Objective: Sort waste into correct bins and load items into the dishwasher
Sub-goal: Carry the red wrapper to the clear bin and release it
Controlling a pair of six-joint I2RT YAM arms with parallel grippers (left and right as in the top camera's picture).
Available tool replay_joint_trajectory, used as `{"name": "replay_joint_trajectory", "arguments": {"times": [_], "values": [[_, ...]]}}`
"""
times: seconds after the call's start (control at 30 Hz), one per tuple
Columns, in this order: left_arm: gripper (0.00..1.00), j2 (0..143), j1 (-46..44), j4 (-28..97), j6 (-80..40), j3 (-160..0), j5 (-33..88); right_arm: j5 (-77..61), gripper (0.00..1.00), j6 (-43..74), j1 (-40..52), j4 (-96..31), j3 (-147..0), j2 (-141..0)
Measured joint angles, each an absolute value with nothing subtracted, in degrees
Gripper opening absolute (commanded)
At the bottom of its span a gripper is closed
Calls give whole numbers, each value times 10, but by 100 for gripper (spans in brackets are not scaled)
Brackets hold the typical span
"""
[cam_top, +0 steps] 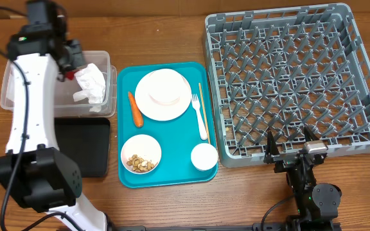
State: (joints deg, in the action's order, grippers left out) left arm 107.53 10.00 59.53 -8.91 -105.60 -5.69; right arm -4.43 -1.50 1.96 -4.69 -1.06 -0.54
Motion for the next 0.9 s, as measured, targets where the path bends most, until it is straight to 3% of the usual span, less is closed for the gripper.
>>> {"name": "replay_joint_trajectory", "arguments": {"times": [0.73, 0.8, 0.87, 0.9], "values": [[5, 1178, 136, 597, -25, -1056, -96, -44, 100, -15, 20, -47, -11, -5], [6, 1178, 136, 598, -25, -1056, -102, -44, 100, -15, 20, -47, -11, -5], [20, 1178, 136, 598, -22, -1056, -108, -44, 100, -15, 20, -47, -11, -5], [21, 1178, 136, 598, -23, -1056, -109, -44, 100, -15, 20, -47, -11, -5]]}}
